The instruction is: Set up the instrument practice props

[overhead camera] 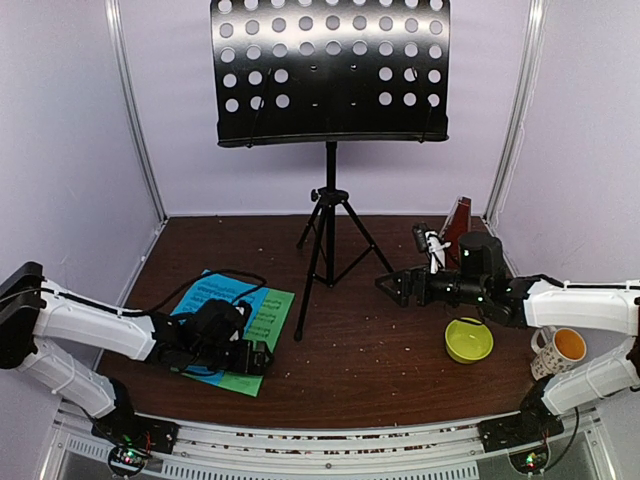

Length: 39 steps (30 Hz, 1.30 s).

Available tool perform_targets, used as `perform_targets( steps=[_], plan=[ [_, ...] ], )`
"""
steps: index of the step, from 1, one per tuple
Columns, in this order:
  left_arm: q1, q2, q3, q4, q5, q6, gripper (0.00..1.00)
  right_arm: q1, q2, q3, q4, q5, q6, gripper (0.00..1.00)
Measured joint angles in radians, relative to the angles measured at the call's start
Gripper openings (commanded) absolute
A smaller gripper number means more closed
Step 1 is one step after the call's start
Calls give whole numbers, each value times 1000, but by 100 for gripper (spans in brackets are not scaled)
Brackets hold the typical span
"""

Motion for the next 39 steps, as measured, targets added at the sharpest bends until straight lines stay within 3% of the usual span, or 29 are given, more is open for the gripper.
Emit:
perform_targets(
  steps=[5, 8, 17, 20, 27, 34, 39],
  plan=[
    [-61, -49, 0, -23, 53, -34, 92, 3, 0, 0, 0, -4, 1, 100],
    [-7, -154, 0, -51, 70, -12, 93, 12, 0, 0, 0, -7, 1, 100],
    [552, -524, -64, -172, 75, 2, 98, 145, 18, 47, -25, 16, -2, 100],
    [686, -568, -111, -216, 82, 10, 98, 213, 52, 92, -37, 40, -7, 100],
    [929, -435, -140, -206, 129, 77, 98, 352, 180, 198, -71, 92, -29, 100],
    [946, -121, -50, -93, 229, 224, 90, 415, 242, 225, -103, 109, -42, 100],
    [929, -47, -78, 111, 320, 239, 87, 415, 243, 225, -108, 124, -43, 100]
  ],
)
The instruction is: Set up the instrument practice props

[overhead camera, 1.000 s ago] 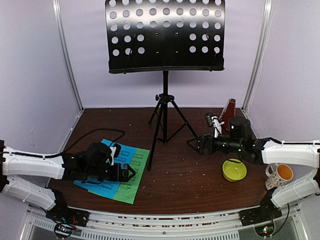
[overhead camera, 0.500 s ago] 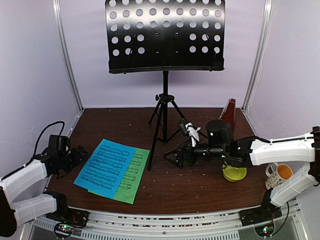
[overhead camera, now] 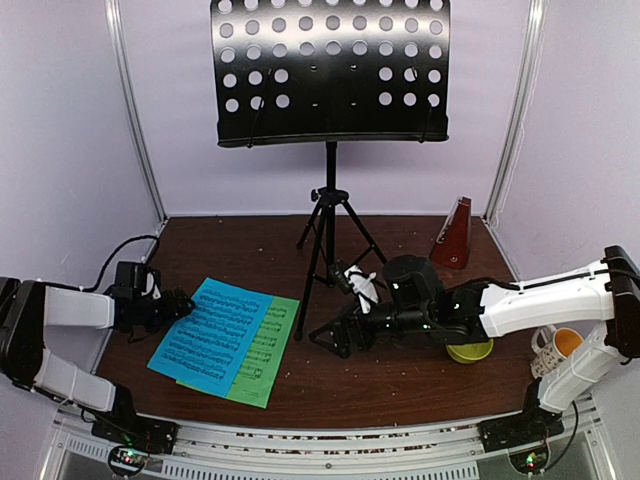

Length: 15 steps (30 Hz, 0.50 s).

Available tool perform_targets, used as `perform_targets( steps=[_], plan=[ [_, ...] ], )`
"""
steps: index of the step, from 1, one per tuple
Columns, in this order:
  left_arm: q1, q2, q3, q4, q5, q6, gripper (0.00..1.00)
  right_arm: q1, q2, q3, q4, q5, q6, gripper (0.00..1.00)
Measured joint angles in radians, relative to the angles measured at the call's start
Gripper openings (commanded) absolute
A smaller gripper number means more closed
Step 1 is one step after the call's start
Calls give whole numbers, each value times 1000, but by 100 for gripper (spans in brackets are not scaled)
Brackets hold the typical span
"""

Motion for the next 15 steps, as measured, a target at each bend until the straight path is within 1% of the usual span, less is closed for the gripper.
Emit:
perform_targets(
  steps=[2, 6, 9, 12, 14, 15],
  plan=[
    [-40, 2, -21, 51, 14, -7, 86, 0, 0, 0, 0, 4, 0, 100],
    [-196, 3, -53, 127, 37, -42, 81, 0, 13, 1, 0, 6, 0, 100],
    [-286, -1, -79, 173, 60, -73, 77, 1, 37, 6, -1, 7, 1, 98],
    [-317, -38, -143, 241, 92, -114, 75, 2, 51, 10, -3, 9, 2, 97],
    [-319, -90, -183, 242, 106, -135, 79, 3, 55, 10, -5, 9, 4, 96],
    [-321, -127, -193, 212, 104, -141, 81, 4, 55, 10, -5, 11, 5, 95]
  ],
)
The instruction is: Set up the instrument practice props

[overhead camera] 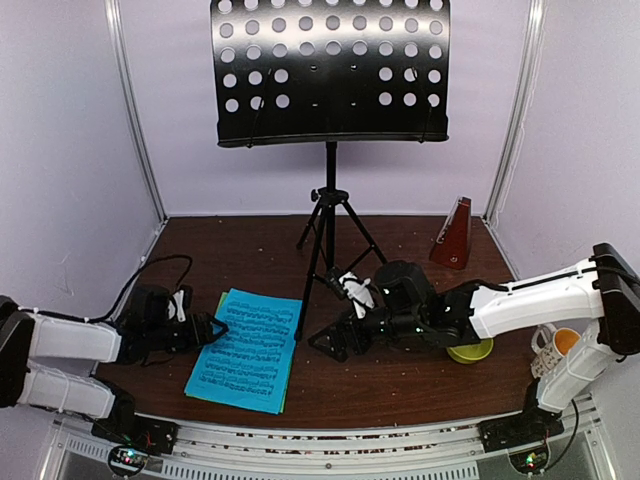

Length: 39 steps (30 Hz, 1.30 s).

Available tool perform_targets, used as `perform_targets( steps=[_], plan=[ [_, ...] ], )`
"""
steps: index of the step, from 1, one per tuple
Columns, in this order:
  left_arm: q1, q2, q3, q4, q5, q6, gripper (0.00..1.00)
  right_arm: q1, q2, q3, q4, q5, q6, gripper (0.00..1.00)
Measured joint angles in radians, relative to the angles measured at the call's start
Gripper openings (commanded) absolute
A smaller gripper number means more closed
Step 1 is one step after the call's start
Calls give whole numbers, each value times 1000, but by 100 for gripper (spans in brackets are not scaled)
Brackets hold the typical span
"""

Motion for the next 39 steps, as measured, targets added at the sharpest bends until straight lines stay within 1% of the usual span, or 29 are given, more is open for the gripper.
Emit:
perform_targets(
  steps=[2, 5, 7, 9, 12, 14, 16, 18, 20, 23, 27, 32, 39],
  plan=[
    [-1, -83, -3, -98, -29, -3, 84, 3, 1, 0, -1, 2, 3, 94],
    [17, -212, -1, -247, -82, 0, 84, 7, 8, 3, 0, 6, 14, 91],
    [50, -252, 3, -314, -104, 3, 84, 11, 21, 10, 0, 8, 19, 88],
    [83, -246, 2, -349, -114, 7, 83, 18, 41, 21, -1, 10, 23, 83],
    [104, -196, 0, -300, -93, 9, 77, 31, 72, 39, 0, 13, 35, 74],
    [108, -132, -2, -214, -62, 11, 73, 42, 90, 44, 5, 14, 48, 68],
    [107, -82, -4, -129, -28, 13, 72, 53, 114, 50, 12, 18, 66, 62],
    [98, -59, -9, -84, -11, 13, 68, 60, 139, 51, 30, 20, 83, 59],
    [64, -54, -14, -68, 0, 11, 64, 69, 180, 52, 59, 20, 108, 57],
    [18, -30, -14, -49, 12, 8, 55, 77, 240, 59, 89, 17, 137, 56],
    [4, -4, -15, -18, 25, -6, 51, 95, 313, 81, 106, 18, 158, 54],
    [-22, -33, -15, -54, 32, -22, 48, 103, 341, 94, 121, 17, 177, 52],
    [-39, -216, 4, -177, 26, -16, 46, 104, 370, 119, 140, 17, 180, 51]
  ],
)
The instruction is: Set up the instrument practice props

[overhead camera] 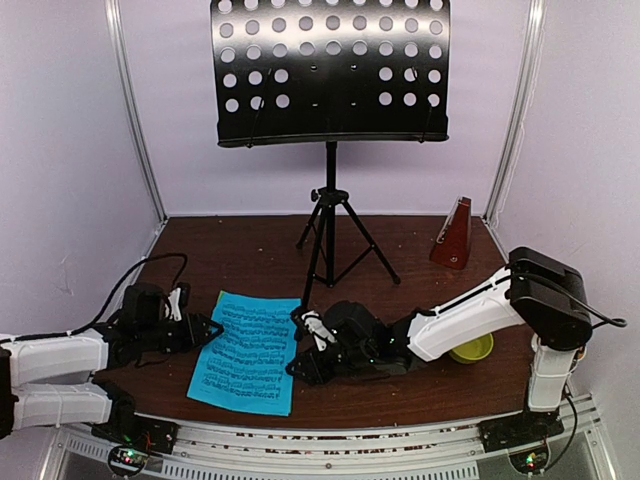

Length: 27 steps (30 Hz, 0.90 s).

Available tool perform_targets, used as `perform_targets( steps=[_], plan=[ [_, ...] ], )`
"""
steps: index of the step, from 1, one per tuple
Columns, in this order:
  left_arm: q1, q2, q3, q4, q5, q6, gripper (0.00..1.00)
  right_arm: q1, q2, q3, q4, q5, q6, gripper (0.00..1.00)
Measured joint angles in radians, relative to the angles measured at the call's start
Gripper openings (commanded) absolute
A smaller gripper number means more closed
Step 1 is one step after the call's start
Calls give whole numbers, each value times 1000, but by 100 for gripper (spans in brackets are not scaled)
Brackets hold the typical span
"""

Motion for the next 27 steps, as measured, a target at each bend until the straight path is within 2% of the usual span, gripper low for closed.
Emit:
perform_targets(
  steps=[19, 27],
  plan=[
    [0, 38, -16, 74, 43, 3, 38, 3, 10, 1, 21, 0, 16, 50],
    [0, 31, -17, 108, 64, 6, 39, 3, 13, 1, 25, 0, 18, 50]
  ],
)
